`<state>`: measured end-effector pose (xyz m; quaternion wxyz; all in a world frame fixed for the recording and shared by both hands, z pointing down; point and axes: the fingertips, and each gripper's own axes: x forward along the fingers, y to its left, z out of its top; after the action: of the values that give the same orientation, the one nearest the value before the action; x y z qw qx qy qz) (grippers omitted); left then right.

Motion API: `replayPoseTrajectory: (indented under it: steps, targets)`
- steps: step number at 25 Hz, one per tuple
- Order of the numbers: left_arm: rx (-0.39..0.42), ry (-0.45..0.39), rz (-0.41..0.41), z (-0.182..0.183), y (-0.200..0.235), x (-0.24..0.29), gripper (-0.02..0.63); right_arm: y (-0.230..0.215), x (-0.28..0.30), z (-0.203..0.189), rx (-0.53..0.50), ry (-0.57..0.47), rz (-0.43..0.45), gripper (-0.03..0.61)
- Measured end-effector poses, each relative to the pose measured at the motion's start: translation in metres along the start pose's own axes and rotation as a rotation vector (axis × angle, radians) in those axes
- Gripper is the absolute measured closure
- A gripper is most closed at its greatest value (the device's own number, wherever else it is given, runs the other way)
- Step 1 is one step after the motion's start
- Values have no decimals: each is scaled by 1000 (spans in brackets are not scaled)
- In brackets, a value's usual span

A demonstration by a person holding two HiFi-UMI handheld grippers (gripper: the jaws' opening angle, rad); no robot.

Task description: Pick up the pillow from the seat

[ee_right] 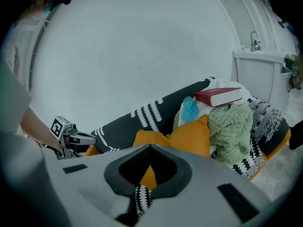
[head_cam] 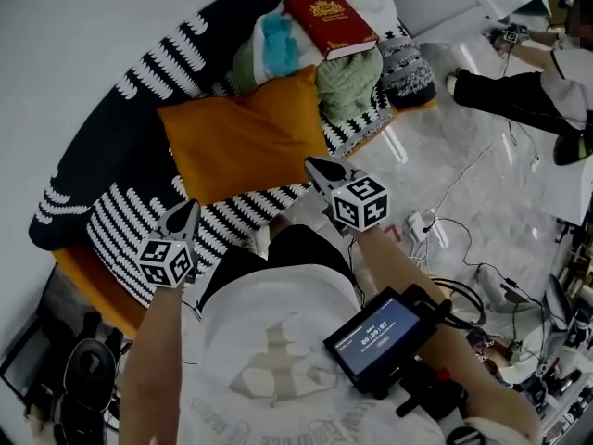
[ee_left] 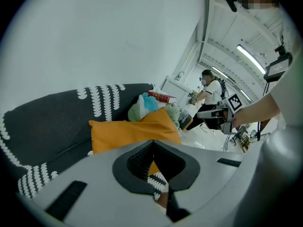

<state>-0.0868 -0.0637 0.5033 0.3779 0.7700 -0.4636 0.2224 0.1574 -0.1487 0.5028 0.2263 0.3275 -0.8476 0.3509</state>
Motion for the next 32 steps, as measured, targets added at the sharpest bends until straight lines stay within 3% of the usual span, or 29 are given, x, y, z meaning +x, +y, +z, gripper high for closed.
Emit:
replayPoseTrajectory:
  steps: [10,25,28,32]
  targets:
    - [-27,57,90,-21,32,35,604,-28,22,-4,-9,57,3,568]
    - [-190,120,86,-66,57,89,604,-70,67,-25,3,121,-30,565]
    - [-247,117,119,-76,75,98,603,-85,75,-33,32,139,-51,538]
    - [-316,123,163,-91,101,104,578,-100,84,-41,47,160,-64,430]
